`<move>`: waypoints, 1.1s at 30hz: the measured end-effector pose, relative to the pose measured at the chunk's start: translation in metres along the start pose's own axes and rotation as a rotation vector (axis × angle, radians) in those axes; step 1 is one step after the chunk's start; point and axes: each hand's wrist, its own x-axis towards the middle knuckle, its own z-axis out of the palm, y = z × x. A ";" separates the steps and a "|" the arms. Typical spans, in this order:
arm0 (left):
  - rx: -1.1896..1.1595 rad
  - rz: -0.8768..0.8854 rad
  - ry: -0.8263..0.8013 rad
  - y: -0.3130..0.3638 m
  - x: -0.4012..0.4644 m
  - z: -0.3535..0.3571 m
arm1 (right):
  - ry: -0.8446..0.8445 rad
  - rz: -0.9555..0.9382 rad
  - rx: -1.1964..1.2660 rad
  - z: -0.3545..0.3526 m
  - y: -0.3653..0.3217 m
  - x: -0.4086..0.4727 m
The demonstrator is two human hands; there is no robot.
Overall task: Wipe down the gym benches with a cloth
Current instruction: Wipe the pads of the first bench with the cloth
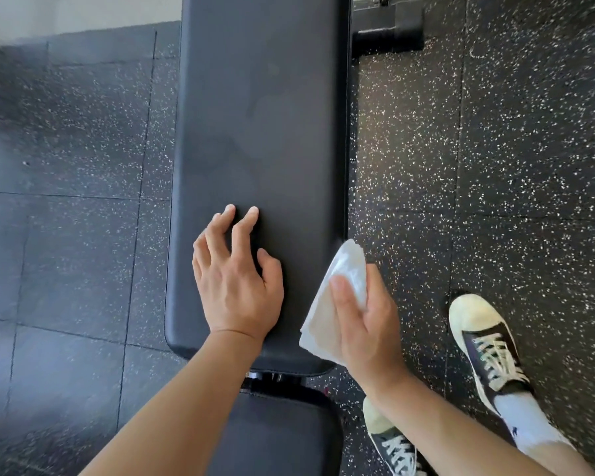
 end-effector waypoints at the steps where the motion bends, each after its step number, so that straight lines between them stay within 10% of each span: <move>1: 0.001 -0.002 -0.004 0.000 0.001 0.000 | -0.008 -0.013 -0.011 -0.001 -0.001 0.005; 17: 0.011 0.009 -0.008 0.002 0.002 -0.004 | 0.005 -0.702 -0.885 0.042 -0.095 0.189; 28: 0.011 -0.010 -0.023 0.005 0.004 -0.006 | -0.485 -1.245 -0.878 0.016 -0.096 0.187; 33: 0.016 0.011 0.002 0.003 0.004 -0.005 | -0.342 -1.114 -0.914 0.022 -0.122 0.280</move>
